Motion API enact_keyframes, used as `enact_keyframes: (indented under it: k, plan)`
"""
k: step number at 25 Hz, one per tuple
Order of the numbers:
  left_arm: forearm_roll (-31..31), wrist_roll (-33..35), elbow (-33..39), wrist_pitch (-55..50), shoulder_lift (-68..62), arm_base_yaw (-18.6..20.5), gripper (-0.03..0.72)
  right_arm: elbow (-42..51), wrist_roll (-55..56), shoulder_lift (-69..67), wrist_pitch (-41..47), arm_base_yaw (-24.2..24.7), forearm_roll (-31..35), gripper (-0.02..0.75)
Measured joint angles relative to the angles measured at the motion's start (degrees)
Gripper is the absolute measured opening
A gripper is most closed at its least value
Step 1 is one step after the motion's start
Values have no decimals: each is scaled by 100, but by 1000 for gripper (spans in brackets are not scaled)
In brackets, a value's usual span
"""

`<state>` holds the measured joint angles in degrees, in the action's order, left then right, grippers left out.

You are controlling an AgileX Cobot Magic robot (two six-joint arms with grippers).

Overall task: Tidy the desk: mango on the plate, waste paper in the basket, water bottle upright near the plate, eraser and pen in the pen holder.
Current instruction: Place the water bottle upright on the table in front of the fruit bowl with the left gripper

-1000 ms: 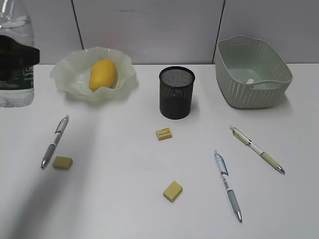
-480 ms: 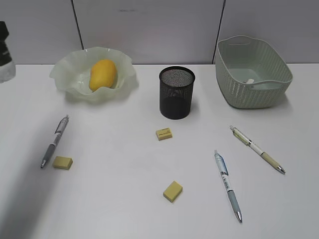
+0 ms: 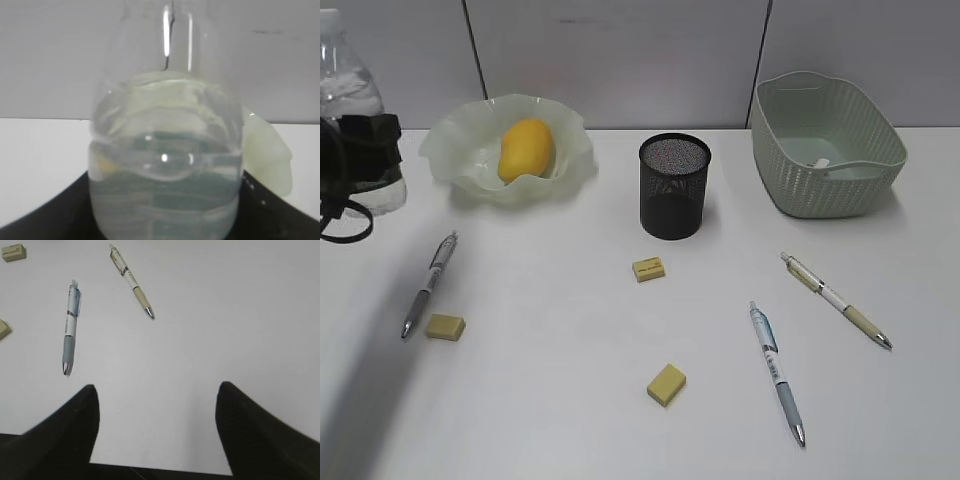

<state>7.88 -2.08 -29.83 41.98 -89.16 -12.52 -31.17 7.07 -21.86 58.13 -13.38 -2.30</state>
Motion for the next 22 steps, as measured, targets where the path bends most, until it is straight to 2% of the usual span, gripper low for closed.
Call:
enact_keyframes:
  k: [6, 10, 16, 22]
  plan:
    - [-1361, -966, 0, 1169, -817, 636, 496, 0, 0, 0, -11, 0, 0, 567]
    - [-2076, -1126, -5, 2215, -1471, 907, 496, 0, 0, 0, -12, 0, 0, 567]
    - [-2163, -1134, -48, 2398, -2264, 939, 496, 0, 0, 0, -17, 0, 0, 566]
    - [-1766, -1069, -294, 2407, -2369, 952, 496, 0, 0, 0, -23, 0, 0, 566]
